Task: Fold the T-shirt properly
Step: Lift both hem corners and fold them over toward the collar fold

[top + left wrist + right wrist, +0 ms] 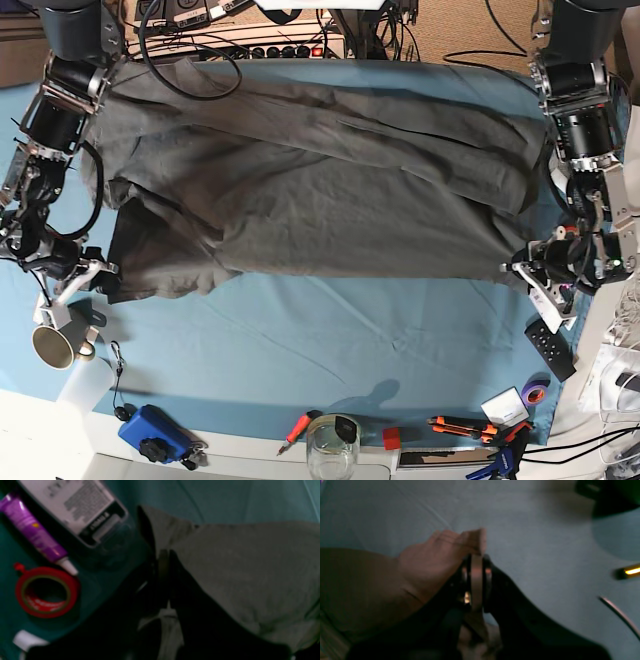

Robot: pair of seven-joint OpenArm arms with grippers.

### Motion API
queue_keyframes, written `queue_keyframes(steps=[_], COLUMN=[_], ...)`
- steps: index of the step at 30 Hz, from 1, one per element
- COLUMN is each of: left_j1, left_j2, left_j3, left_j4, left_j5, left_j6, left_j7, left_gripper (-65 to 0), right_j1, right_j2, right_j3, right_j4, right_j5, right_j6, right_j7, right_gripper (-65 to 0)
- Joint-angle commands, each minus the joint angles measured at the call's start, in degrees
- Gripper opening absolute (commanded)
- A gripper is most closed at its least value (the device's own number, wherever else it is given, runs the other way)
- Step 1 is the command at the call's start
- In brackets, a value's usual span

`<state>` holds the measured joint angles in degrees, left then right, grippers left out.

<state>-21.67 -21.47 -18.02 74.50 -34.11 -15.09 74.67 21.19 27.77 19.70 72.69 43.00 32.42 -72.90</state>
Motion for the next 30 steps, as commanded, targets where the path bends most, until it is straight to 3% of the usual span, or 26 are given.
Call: queue_keyframes(steps=[1,4,9,17,30], left_j1=[-1.6,-0.9,2.8,9.1,11.6], left_j2=[-1.3,-2.0,-2.2,-2.2,-3.7], left_j3=[-0.2,-0.2,-0.2,-0.2,-0.4], left_j4=[1.0,1.1,3.2,12.7,16.6], left_j5=[-2.0,-6.4,-8.7,-8.3,-6.6], left_j6=[-0.7,-3.1,-4.3,-5.3,-5.7], left_j7=[-0.1,0.8,1.4,0.7,0.5], left_gripper=[-65.0,-65.0,-65.0,-65.0,-65.0], right_j1=[0.7,-1.7,-5.5,-9.3,-11.1], right_j2=[1.8,3.1,3.7,3.7,3.7], right_j3=[0.3,0.4,4.6,15.4,16.2], right_j4=[2.0,4.9,8.4,9.1,9.1], right_j5=[1.0,1.6,4.9,12.1,13.1], right_j6=[0.1,0.1,0.4,4.9,5.3], right_j7=[0.9,0.8,0.6,-3.0,-4.2], right_gripper=[-65.0,-65.0,-65.0,-65.0,-65.0])
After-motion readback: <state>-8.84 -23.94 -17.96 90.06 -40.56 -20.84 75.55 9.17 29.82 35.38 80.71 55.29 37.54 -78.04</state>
